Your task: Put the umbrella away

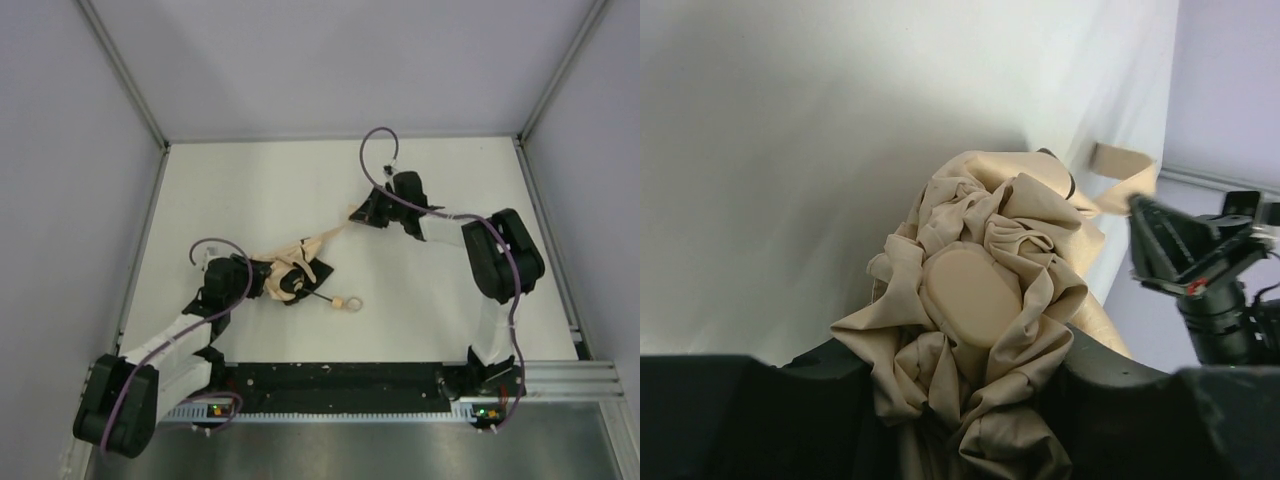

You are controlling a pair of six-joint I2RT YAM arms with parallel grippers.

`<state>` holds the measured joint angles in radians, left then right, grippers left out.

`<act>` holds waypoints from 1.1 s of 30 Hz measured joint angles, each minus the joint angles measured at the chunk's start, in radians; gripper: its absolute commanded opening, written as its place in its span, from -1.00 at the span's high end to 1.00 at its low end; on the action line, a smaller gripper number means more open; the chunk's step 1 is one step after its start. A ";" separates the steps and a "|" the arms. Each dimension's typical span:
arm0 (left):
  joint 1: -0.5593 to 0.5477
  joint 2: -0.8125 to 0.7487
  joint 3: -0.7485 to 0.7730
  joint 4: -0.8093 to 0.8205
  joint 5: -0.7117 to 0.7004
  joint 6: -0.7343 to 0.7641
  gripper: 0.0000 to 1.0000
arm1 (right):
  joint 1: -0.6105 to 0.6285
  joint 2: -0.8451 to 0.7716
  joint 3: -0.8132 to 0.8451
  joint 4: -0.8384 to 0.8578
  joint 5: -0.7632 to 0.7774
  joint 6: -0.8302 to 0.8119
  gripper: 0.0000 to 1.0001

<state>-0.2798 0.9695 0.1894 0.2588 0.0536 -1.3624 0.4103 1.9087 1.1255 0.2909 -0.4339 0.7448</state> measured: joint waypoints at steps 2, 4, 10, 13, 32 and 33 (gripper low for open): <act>0.000 0.002 0.000 -0.003 0.002 0.004 1.00 | -0.017 0.000 -0.054 -0.040 0.002 0.008 0.85; 0.000 0.002 0.000 -0.003 0.005 0.009 1.00 | -0.025 0.000 -0.071 -0.085 0.008 0.005 0.64; 0.001 -0.003 0.001 -0.060 -0.006 0.014 1.00 | -0.035 -0.023 -0.013 -0.390 0.068 -0.054 -0.29; 0.001 -0.003 0.023 -0.129 -0.012 0.010 1.00 | -0.031 -0.094 -0.007 -0.550 0.094 -0.115 -0.41; 0.001 0.128 0.170 -0.328 -0.021 0.003 1.00 | 0.484 -0.198 0.200 -0.489 0.121 -0.661 -0.57; 0.001 0.139 0.179 -0.335 -0.021 0.003 1.00 | 0.491 -0.183 0.201 -0.483 0.106 -0.677 -0.57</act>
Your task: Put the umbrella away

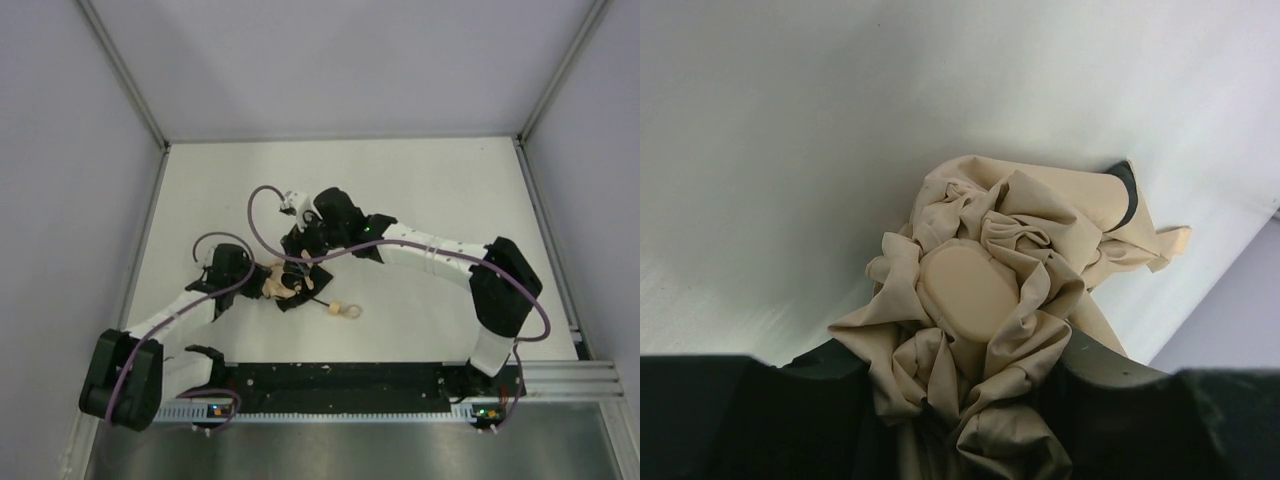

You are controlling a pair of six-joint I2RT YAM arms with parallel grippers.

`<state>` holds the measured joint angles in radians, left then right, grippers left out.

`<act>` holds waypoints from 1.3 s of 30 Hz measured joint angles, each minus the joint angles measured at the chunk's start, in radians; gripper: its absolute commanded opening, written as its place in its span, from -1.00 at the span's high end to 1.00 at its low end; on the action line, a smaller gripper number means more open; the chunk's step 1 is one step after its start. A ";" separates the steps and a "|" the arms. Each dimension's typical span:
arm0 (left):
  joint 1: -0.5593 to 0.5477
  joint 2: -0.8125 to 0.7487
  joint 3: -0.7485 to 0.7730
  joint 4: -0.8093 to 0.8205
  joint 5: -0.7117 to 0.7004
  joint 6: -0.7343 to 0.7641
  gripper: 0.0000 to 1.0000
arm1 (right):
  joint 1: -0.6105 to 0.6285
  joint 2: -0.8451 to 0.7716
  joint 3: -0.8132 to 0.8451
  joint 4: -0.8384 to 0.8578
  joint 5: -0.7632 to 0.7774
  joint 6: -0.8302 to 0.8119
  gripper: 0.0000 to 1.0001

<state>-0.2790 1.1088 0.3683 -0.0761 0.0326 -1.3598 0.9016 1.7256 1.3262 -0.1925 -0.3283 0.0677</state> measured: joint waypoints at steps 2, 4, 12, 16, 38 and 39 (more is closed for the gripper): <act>0.000 0.016 0.014 -0.012 0.000 0.000 1.00 | 0.016 0.034 0.004 0.007 -0.042 -0.034 -0.57; 0.000 0.027 0.025 -0.021 0.000 0.000 1.00 | 0.029 0.054 0.004 0.006 -0.067 -0.053 -0.57; 0.000 0.113 0.089 -0.065 0.027 0.001 1.00 | 0.104 0.123 0.004 0.035 -0.037 -0.132 -0.56; 0.000 0.147 0.114 -0.081 0.047 0.001 1.00 | 0.133 0.180 -0.011 0.060 0.087 -0.165 -0.51; 0.066 0.152 0.153 -0.107 0.121 0.104 -0.96 | 0.174 0.274 -0.169 0.369 0.388 -0.142 1.00; 0.077 0.147 0.153 -0.108 0.136 0.122 -0.97 | 0.169 0.271 -0.180 0.386 0.389 -0.141 1.00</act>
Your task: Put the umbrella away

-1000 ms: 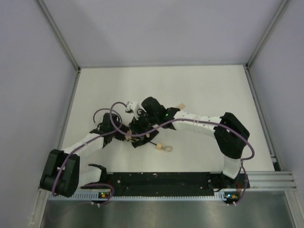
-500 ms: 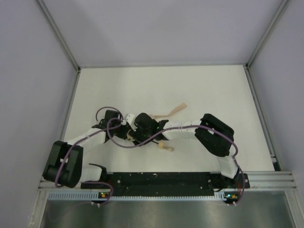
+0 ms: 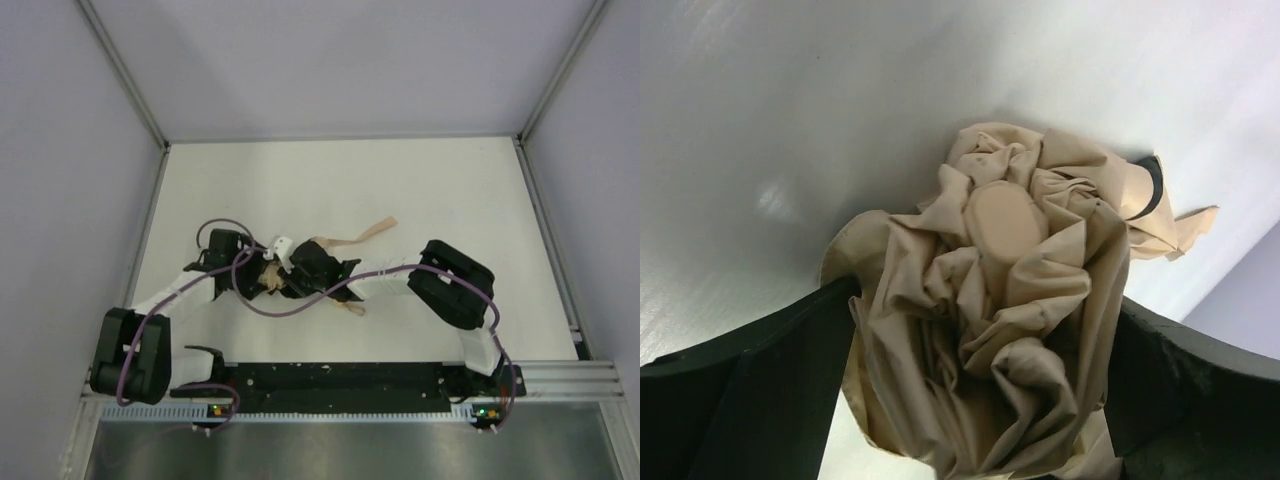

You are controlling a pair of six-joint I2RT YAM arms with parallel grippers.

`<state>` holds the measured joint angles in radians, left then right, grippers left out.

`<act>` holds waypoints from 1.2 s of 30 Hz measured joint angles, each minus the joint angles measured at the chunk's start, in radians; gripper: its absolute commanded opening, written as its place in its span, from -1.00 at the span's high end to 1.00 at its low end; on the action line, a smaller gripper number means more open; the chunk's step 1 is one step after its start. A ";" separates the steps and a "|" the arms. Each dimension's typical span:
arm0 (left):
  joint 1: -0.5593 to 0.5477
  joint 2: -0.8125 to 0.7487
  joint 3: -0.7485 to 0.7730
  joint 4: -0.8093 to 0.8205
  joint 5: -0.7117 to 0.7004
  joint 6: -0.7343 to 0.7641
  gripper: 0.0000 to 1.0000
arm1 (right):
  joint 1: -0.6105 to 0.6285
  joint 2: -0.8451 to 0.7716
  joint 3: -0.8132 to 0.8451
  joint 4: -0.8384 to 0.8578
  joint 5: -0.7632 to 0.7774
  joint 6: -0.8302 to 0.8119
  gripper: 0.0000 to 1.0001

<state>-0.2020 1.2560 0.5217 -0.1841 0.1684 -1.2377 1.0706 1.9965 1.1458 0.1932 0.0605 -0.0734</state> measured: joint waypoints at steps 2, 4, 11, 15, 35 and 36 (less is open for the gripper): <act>0.017 -0.002 0.002 -0.005 0.028 0.029 -0.96 | -0.010 -0.007 -0.016 0.019 -0.003 0.006 1.00; 0.028 -0.004 0.002 -0.008 0.051 0.043 -0.96 | -0.024 -0.015 -0.028 0.026 -0.013 0.009 1.00; 0.049 -0.093 -0.113 0.143 0.155 0.020 -0.96 | -0.074 -0.019 -0.033 0.023 -0.137 0.031 1.00; 0.047 -0.005 -0.143 0.276 0.225 -0.017 -0.93 | -0.122 -0.019 -0.019 -0.007 -0.272 0.057 1.00; -0.075 0.173 -0.140 0.520 0.156 -0.113 1.00 | -0.323 0.131 0.105 -0.088 -0.914 0.399 0.66; -0.076 0.174 -0.137 0.513 0.155 -0.108 1.00 | -0.323 0.131 0.108 -0.098 -0.912 0.400 0.25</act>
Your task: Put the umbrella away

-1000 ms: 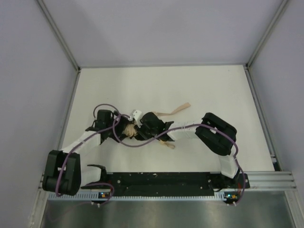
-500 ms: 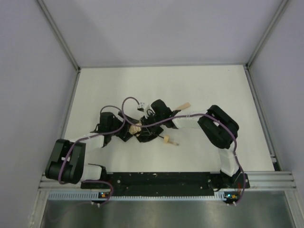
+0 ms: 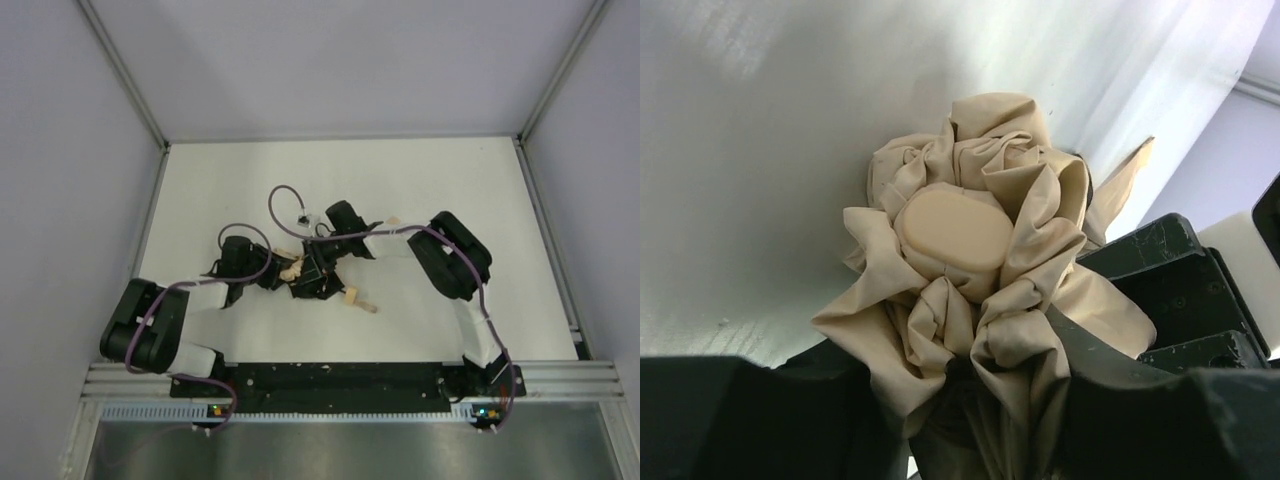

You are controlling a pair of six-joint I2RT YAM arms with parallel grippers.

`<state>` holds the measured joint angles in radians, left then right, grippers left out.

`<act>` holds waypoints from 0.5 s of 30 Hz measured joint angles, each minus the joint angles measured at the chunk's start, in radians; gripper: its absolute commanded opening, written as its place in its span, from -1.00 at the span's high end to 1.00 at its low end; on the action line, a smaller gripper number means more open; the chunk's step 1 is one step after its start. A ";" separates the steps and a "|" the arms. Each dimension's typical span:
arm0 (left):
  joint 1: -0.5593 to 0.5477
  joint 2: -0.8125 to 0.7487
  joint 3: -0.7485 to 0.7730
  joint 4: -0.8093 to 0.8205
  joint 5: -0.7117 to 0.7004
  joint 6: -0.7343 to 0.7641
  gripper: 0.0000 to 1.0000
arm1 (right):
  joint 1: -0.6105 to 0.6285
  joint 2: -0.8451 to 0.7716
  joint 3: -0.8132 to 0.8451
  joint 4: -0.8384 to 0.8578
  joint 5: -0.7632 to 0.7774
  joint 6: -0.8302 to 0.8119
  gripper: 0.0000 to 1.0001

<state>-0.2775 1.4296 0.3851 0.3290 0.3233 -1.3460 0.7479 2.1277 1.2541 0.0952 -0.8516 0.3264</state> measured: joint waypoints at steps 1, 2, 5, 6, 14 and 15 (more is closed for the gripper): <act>-0.001 0.000 0.007 -0.013 -0.002 0.004 1.00 | 0.000 0.000 0.009 -0.020 0.005 0.000 -0.14; -0.003 0.000 0.015 -0.029 -0.003 0.009 1.00 | 0.001 0.000 0.024 -0.055 0.015 0.004 -0.42; -0.008 -0.001 0.035 -0.072 -0.016 0.023 1.00 | 0.011 -0.020 0.088 -0.180 0.033 0.020 -0.57; -0.012 -0.005 0.042 -0.090 -0.024 0.029 1.00 | 0.018 -0.040 0.097 -0.219 0.069 0.014 -0.61; -0.016 -0.020 0.108 -0.267 -0.042 0.050 1.00 | 0.049 -0.308 0.092 -0.425 0.389 -0.092 -0.68; -0.016 -0.019 0.122 -0.297 -0.043 0.053 1.00 | 0.059 -0.338 0.089 -0.425 0.428 -0.115 -0.68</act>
<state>-0.2939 1.4109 0.5068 0.0319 0.2806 -1.2930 0.8066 1.7893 1.3434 -0.3302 -0.4240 0.2115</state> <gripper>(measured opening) 0.453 0.839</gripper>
